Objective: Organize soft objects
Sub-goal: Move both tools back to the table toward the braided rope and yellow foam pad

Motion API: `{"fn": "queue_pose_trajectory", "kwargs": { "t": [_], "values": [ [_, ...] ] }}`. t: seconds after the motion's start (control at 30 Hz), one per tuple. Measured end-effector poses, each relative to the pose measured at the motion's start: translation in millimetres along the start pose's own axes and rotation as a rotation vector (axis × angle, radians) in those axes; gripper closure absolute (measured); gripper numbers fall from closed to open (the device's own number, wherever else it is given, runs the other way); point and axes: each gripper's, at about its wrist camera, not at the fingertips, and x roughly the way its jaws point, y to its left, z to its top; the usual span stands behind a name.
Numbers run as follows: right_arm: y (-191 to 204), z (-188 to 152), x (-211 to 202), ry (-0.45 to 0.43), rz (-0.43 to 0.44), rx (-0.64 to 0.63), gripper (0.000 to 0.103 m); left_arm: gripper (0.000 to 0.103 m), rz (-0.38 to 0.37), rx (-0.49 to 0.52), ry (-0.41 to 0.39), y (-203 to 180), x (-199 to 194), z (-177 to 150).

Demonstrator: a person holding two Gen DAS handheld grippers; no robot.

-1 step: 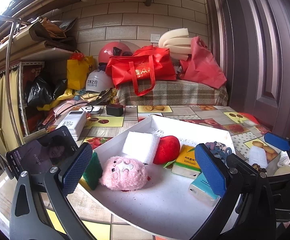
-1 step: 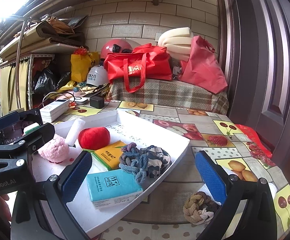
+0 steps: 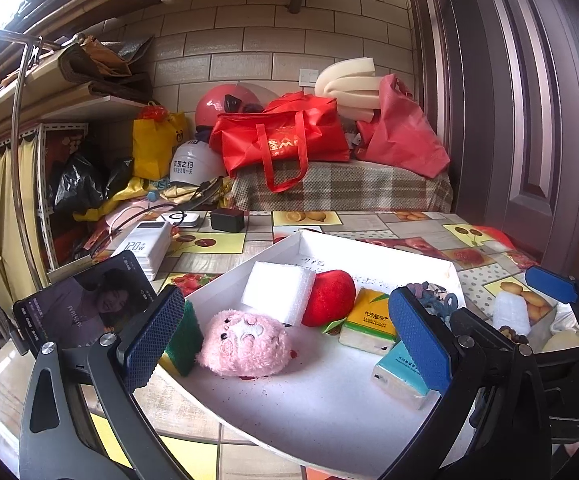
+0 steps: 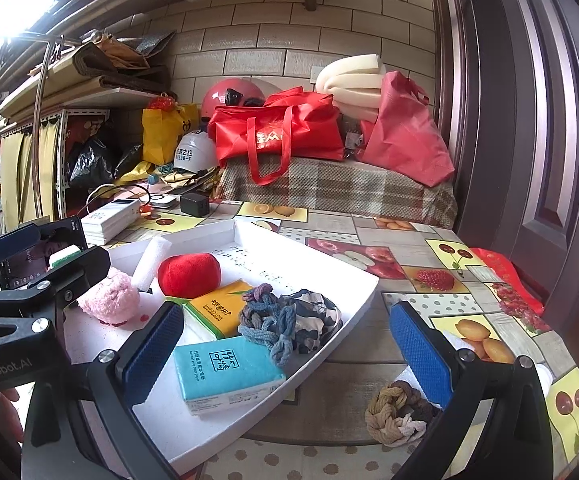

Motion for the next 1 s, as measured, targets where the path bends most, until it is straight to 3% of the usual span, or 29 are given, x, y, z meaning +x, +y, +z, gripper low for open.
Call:
{"fn": "queue_pose_trajectory", "kwargs": {
  "t": [0.33, 0.4, 0.63, 0.73, 0.8, 0.9, 1.0],
  "values": [
    [-19.4, -10.0, -16.8, 0.024, 0.013, 0.035, 0.0, 0.0, -0.007, 0.025, -0.009, -10.1, -12.5, -4.7],
    [-32.3, -13.4, -32.0, -0.031, 0.004, 0.083, 0.0, 0.0, -0.009, 0.032, -0.007, -11.8, -13.4, -5.1],
    [-89.7, -22.3, -93.4, -0.204, -0.173, 0.22, 0.0, 0.0, -0.048, 0.032, -0.018, -20.2, -26.9, -8.9],
    [-119.5, -33.2, -108.7, -0.237, -0.214, 0.285, 0.0, 0.0, -0.101, 0.007, -0.002, -24.4, -30.3, -10.2],
    [-137.4, -37.9, -105.7, -0.156, -0.218, 0.27, 0.0, 0.0, -0.15, -0.038, 0.052, -26.0, -27.8, -11.8],
    [-161.8, -43.9, -97.0, -0.02, -0.16, 0.225, 0.0, 0.0, -0.288, -0.098, 0.097, -29.2, -25.7, -14.1],
    [-177.1, -53.4, -87.0, 0.123, -0.088, 0.168, 0.0, 0.0, -0.347, -0.052, 0.11, -47.2, -26.7, -14.2]
  ]
}}
